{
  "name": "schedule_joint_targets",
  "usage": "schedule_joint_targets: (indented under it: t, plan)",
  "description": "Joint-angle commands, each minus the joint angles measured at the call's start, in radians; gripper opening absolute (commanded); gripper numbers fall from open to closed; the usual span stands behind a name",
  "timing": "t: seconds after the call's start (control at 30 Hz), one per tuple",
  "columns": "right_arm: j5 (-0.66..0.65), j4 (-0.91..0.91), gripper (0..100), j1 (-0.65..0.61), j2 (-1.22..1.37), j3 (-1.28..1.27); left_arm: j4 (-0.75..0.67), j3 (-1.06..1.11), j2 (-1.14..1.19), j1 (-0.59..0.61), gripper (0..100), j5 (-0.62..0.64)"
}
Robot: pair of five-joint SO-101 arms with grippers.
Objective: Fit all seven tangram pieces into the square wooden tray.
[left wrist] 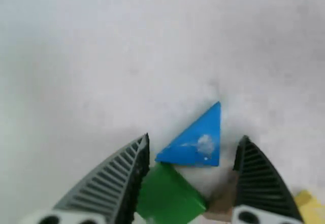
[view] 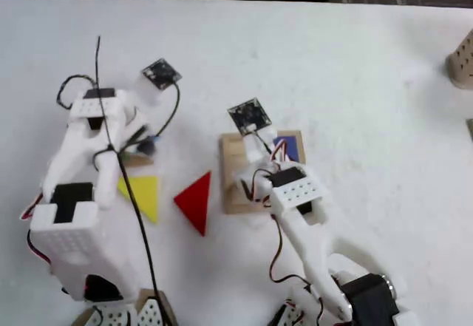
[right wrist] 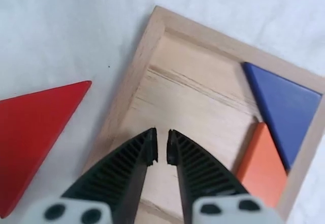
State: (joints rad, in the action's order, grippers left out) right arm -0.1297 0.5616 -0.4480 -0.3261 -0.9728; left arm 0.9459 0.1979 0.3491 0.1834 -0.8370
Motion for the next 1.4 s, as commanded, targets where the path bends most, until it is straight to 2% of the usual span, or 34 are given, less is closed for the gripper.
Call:
schedule_joint_targets:
  t: [0.0,0.23,0.43,0.73,0.93,1.03,1.23,1.37]
  plan:
    - [-0.012,-0.013,4.3,0.013,-0.004,0.051,-0.048,-0.046,-0.007,0.050,27,-0.144]
    - [-0.012,-0.013,4.3,0.013,-0.004,0.051,-0.109,-0.048,-0.004,0.031,27,-0.170]
    - [-0.012,0.001,4.3,0.013,-0.004,0.051,-0.094,-0.110,0.099,-0.010,27,-0.204]
    - [-0.012,0.001,4.3,0.013,-0.004,0.051,0.189,-0.448,0.300,-0.018,27,-0.256]
    - [-0.012,0.001,4.5,0.013,-0.004,0.051,0.282,-0.512,0.337,-0.018,7,-0.258]
    - [-0.012,-0.001,4.5,0.012,-0.004,0.051,0.308,-0.512,0.332,-0.012,6,-0.252]
    - [-0.012,-0.001,4.5,0.012,-0.004,0.051,0.437,-0.514,0.332,-0.038,6,-0.126]
    - [-0.012,-0.001,4.5,0.012,-0.004,0.051,0.471,-0.554,0.334,-0.041,6,0.089]
